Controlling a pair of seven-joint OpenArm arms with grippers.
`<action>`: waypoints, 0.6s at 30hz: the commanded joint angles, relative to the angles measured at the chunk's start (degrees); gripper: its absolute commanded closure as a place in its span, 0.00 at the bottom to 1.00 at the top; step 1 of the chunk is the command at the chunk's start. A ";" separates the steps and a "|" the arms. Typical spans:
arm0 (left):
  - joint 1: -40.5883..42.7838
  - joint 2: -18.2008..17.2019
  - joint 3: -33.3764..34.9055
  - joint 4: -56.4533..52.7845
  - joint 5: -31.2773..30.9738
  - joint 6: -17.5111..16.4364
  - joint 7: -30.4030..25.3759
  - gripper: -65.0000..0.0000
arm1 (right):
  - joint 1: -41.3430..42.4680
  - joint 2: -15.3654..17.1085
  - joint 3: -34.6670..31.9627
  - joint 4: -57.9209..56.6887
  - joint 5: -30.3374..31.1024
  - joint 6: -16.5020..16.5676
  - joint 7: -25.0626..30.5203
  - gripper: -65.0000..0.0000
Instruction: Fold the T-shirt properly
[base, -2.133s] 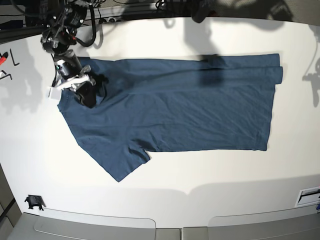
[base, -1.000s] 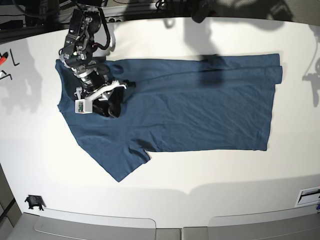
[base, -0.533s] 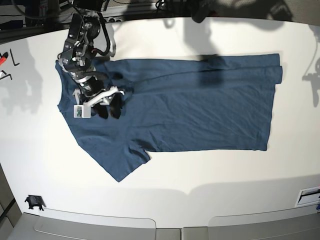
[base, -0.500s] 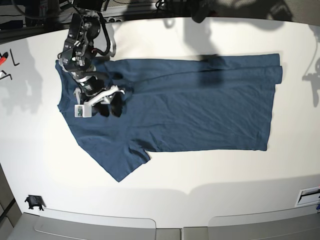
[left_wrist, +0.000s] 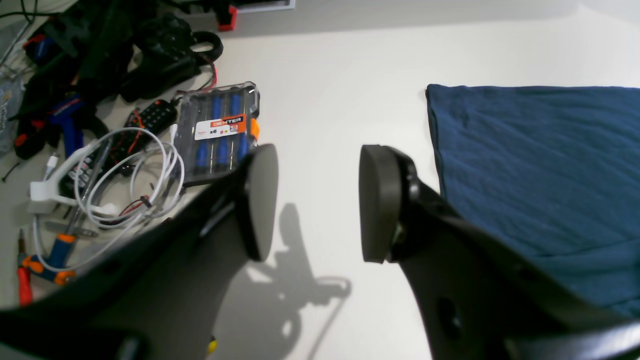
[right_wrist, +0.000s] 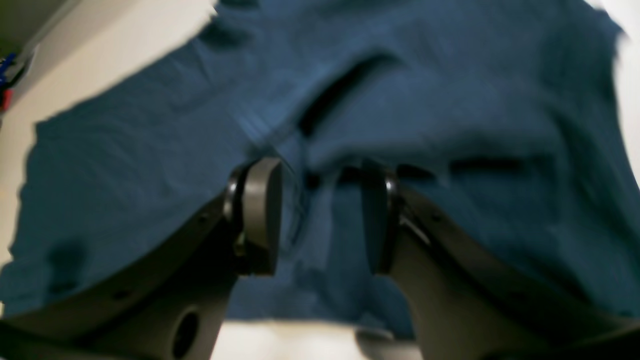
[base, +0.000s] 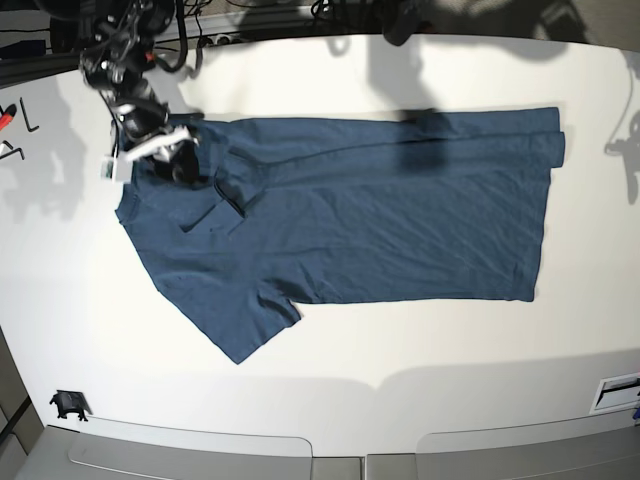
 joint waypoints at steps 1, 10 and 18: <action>-0.26 -1.44 -0.59 0.92 -0.94 0.24 -2.12 0.62 | -0.17 0.48 0.07 0.59 1.16 0.59 2.45 0.62; -0.26 -1.46 -0.59 0.92 -0.92 0.24 -2.36 0.62 | -0.46 0.46 -6.29 -7.65 1.11 -0.02 6.71 0.48; -0.26 -1.46 -0.59 0.92 -0.92 0.24 -2.36 0.62 | 0.59 0.44 -13.40 -7.98 0.63 -3.56 8.02 0.48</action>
